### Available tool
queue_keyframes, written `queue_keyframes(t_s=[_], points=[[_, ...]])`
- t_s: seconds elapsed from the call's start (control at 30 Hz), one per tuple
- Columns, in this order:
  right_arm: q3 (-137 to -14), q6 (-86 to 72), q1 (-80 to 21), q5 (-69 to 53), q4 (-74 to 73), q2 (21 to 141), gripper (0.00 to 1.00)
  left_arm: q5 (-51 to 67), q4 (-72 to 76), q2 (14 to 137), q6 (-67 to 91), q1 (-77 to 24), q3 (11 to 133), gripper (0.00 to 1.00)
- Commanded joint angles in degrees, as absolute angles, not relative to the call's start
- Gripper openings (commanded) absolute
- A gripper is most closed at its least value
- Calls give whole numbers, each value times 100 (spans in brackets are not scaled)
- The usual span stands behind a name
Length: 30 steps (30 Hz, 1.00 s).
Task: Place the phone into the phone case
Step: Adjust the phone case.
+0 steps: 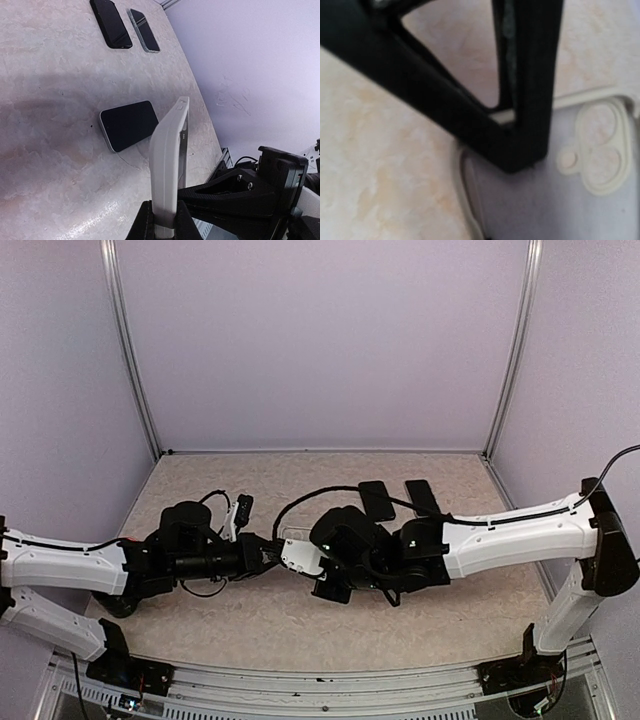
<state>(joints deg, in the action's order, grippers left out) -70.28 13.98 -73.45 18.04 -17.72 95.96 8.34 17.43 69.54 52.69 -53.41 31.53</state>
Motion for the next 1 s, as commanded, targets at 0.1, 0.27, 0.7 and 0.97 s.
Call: queue_keyframes(t_s=[0.1,0.27,0.7,0.97], points=[[-6935,1758,-7867,3669,-1274,9896,0,483,1820,6614,5766,-5220,3039,7],[-6840,2093,-8146,4616,-773,10028,0,467,1794,6522,5830,-5188,3004,7],[-6631,2844,-8462,5643,214,10320,0,500,1871,6316,6013,-5063,2813,7],[-6647,2369,-8458,4180,-402,9583,58,494,1757,6261,5674,-5036,2830,7]])
